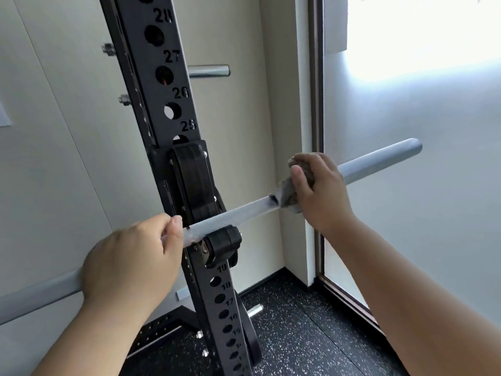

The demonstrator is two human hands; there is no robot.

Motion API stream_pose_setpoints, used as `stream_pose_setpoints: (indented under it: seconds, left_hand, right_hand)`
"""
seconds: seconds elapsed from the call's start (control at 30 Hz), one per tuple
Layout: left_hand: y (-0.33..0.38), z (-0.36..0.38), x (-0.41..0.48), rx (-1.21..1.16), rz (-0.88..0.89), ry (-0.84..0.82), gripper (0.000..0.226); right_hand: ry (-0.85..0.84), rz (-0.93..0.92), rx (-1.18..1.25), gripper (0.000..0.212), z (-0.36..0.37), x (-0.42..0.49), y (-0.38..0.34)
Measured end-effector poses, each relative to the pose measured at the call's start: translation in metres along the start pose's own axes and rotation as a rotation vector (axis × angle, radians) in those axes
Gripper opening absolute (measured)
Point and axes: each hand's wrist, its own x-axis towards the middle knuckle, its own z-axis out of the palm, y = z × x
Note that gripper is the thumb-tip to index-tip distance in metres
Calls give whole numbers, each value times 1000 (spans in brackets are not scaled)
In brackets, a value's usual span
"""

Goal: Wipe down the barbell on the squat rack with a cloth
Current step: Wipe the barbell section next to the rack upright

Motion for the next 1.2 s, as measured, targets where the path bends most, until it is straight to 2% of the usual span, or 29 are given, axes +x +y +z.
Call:
stream_pose_setpoints:
  seconds: [0.07, 0.13, 0.2, 0.3, 0.4, 0.47, 0.57, 0.63, 0.7, 0.8, 0.87, 0.93, 1.03, 1.1, 1.2]
  left_hand:
    - [10, -9, 2, -256, 32, -6, 43]
    - [29, -16, 8, -409, 135, -31, 37]
    - [51, -18, 15, -419, 222, -131, 42]
    - [80, -10, 21, -254, 288, -307, 54]
    - [102, 4, 22, 49, 371, -324, 56]
    - [117, 11, 22, 249, 388, -361, 63]
    - [137, 17, 21, 389, 314, -463, 77]
    - [144, 24, 21, 393, 296, -444, 81]
    - [150, 28, 22, 388, 314, -436, 86]
    - [164, 36, 24, 357, 329, -435, 90]
    - [174, 44, 27, 321, 322, -409, 92]
    - [182, 54, 32, 264, 315, -380, 92]
    - [188, 66, 39, 202, 266, -328, 90]
    - [193, 71, 42, 179, 209, -299, 84]
    - [203, 79, 52, 111, 179, -263, 68]
  right_hand:
    - [-62, -100, 7, 22, -2, -2, 8]
    - [-122, -192, -115, 26, -14, 8, 23]
    - [-151, -108, -292, 31, -29, 24, 38]
    - [-133, 31, -439, 43, -37, 27, 43]
    - [-163, 19, -268, 51, -18, 9, 14]
    - [-150, -38, -180, 45, -12, -2, 4]
    - [-174, -81, -205, 32, -24, 4, 20]
    - [-175, -64, -340, 27, -40, 12, 42]
    - [-131, 35, -464, 25, -56, 20, 67]
    - [-88, 184, -348, 30, -64, 21, 76]
    - [-93, 120, -225, 38, -57, 16, 61]
    - [-148, -18, -145, 45, -49, 8, 47]
    - [-235, -157, -47, 40, -48, 16, 50]
    - [-234, -170, -104, 38, -51, 35, 77]
    - [-124, -35, -318, 46, -61, 66, 124]
